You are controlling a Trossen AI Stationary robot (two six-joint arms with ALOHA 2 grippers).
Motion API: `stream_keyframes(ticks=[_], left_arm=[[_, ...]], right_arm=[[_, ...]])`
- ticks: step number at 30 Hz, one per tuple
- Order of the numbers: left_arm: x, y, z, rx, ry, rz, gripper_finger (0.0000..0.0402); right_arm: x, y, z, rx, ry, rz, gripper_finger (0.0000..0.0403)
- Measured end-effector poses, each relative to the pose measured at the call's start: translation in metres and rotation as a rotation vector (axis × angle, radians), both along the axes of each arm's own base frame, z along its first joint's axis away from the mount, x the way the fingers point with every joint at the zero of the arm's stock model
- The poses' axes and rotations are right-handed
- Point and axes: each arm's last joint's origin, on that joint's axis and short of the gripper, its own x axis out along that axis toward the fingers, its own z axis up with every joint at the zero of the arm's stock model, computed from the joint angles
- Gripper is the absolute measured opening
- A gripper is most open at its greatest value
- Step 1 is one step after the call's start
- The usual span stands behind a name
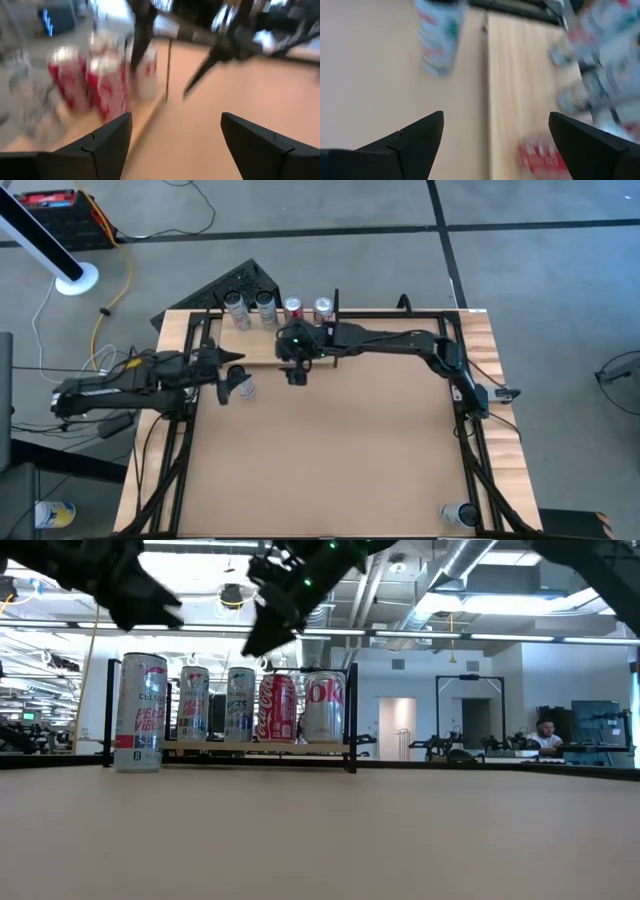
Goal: Place canned beverage on shelf
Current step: Put the white and pink soda can on the shelf aligned with the other white and pink soda can
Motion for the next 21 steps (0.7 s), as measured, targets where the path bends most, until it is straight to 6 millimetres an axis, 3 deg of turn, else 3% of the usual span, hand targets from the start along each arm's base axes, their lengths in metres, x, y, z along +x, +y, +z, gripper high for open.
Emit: stream_keyframes(ticks=[4, 9, 14, 21], left_arm=[[0.003, 0.003, -0.006, -0.063, 0.113, 0.119, 0.0291], [0.006, 0.007, -0.010, -0.073, 0.139, 0.238, 0.0291], [0.009, 0.007, -0.017, -0.128, 0.181, 0.238, 0.0291], [0.011, 0.006, -0.021, -0.162, 0.209, 0.221, 0.0291]], right_arm=[[-0.017, 0.007, -0.018, -0.029, 0.033, -0.061, 0.0384], [-0.034, 0.017, -0.027, -0.032, -0.145, -0.069, 0.0384], [-0.049, 0.023, -0.047, -0.010, -0.179, -0.081, 0.0384], [-0.051, 0.024, -0.042, -0.011, -0.221, -0.080, 0.0384]])
